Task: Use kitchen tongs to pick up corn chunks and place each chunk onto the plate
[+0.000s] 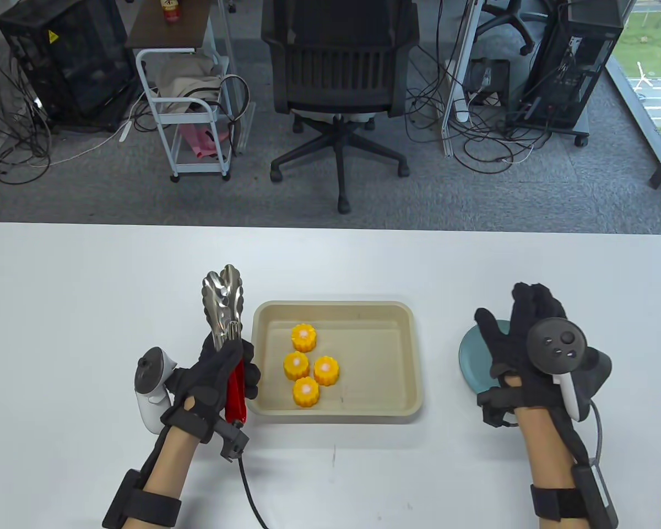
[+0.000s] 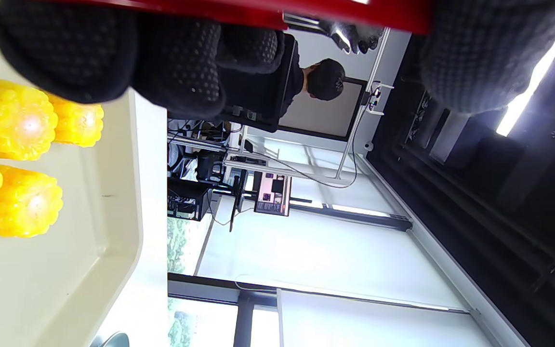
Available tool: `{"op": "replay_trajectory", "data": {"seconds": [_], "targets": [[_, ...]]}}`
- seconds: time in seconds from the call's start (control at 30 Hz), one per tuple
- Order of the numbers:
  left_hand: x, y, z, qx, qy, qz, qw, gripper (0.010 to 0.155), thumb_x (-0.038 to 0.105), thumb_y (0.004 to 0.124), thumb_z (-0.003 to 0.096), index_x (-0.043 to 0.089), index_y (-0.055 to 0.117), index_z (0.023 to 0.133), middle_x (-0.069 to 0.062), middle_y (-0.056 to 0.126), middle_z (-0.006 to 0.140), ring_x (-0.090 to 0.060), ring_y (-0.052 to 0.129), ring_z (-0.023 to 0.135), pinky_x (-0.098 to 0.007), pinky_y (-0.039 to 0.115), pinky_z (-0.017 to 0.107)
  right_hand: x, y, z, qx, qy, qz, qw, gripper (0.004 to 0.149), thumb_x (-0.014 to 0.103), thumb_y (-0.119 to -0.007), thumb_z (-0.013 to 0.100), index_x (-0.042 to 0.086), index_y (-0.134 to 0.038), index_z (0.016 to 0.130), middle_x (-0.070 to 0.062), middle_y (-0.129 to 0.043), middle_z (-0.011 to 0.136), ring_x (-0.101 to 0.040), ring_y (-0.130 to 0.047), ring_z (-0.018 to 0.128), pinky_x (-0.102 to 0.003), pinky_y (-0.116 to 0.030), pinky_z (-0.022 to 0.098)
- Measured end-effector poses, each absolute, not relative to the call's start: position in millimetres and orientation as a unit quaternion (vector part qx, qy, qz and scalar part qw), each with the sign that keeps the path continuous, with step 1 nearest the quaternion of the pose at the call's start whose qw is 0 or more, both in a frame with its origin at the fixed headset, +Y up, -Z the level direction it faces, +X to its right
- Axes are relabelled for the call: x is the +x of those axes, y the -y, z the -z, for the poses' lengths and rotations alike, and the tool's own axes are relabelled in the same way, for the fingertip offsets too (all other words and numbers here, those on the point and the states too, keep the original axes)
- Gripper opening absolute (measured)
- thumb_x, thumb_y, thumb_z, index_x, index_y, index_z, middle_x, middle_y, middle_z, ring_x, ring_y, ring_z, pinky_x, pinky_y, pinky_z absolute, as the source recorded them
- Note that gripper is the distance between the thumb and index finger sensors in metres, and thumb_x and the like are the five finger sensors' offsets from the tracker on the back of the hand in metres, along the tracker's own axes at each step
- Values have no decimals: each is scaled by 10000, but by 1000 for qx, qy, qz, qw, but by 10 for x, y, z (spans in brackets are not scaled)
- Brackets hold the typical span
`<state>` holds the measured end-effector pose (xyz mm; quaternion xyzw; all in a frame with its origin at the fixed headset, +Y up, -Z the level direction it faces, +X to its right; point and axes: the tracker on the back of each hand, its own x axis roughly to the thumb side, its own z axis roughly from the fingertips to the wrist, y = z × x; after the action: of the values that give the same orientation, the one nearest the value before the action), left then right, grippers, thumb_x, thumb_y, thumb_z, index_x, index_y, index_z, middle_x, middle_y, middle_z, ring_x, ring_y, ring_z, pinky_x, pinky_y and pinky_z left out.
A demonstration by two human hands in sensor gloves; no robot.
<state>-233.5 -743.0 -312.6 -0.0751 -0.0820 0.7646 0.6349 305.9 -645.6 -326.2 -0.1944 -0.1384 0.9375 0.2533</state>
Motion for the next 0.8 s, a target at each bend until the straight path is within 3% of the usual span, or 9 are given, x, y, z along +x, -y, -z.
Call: {"op": "replay_trajectory", "data": {"seconds": [0.1,0.2,0.33,0.63,0.8], "targets": [[-2328,7434,3126,-79,80,-763,637,1039,751,754,406,193,230,1108,-161,615,956,-348,909,546,-530,828,373,3334,6702,3344,-252,110,-932,238,951,773,-634,360,234,-344,1087,-56,-254,1212,-339,-325,1107,-510,-445,811],[-2303,7446,3136,-97,84,-764,632,1039,752,752,408,190,228,1109,-161,615,956,-347,908,545,-529,827,371,3548,6989,3427,-294,64,-929,214,962,770,-657,351,223,-354,1082,-66,-268,1195,-334,-399,1068,-427,-551,790],[-2288,7451,3138,-100,82,-759,638,1042,750,754,406,189,228,1109,-166,614,956,-352,906,546,-528,825,378,3693,7300,3509,-340,22,-922,181,961,766,-679,334,226,-399,1078,-68,-319,1172,-304,-478,998,-396,-622,712],[-2304,7465,3143,-102,81,-754,643,1046,746,755,406,186,222,1110,-174,607,961,-362,901,552,-537,819,383,3770,7775,3617,-402,-95,-898,153,991,744,-732,311,203,-405,1075,-91,-322,1140,-296,-491,908,-387,-571,657],[-2308,7464,3138,-104,79,-754,643,1049,747,754,405,184,217,1110,-176,603,964,-363,899,554,-538,818,384,3726,7994,3639,-426,-172,-873,164,1055,701,-788,313,205,-232,1060,-81,-165,1118,-262,-433,883,-385,-515,669]]}}
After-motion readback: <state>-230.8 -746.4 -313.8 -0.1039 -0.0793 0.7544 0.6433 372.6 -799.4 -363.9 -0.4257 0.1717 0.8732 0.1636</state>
